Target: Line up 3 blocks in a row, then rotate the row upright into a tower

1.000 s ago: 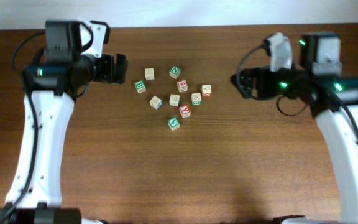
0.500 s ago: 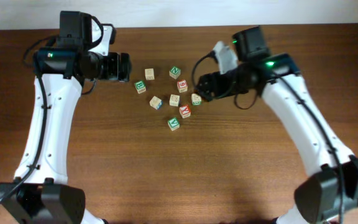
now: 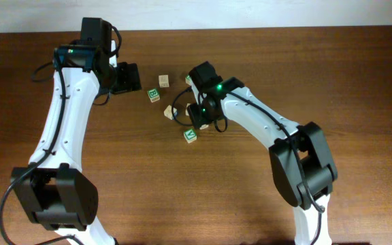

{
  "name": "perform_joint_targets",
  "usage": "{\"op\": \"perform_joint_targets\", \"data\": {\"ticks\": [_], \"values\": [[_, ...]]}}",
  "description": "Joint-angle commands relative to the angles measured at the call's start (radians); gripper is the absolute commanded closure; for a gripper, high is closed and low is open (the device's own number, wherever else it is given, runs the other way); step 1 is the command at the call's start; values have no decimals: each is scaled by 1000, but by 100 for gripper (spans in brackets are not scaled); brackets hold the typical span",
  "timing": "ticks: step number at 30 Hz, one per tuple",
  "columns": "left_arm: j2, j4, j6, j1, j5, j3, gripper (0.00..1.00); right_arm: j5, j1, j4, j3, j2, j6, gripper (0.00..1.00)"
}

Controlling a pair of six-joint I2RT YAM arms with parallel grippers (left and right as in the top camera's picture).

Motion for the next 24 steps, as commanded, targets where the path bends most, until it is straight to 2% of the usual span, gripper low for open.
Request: {"op": "perform_joint_targets", "data": {"ticks": [1,4,6,24], "values": [[9,-5,-13,0,-11,16,6,98,10,26,14,11,-18,45],[9,-4,-13,0,-11,16,5,109,10,29,13,16,-18,53],[9,-5,-13,0,-11,16,5,105,14,29,13,26,-18,55],[9,3,-13,0,-11,16,0,45,27,-34,41,57,-40,55]]}}
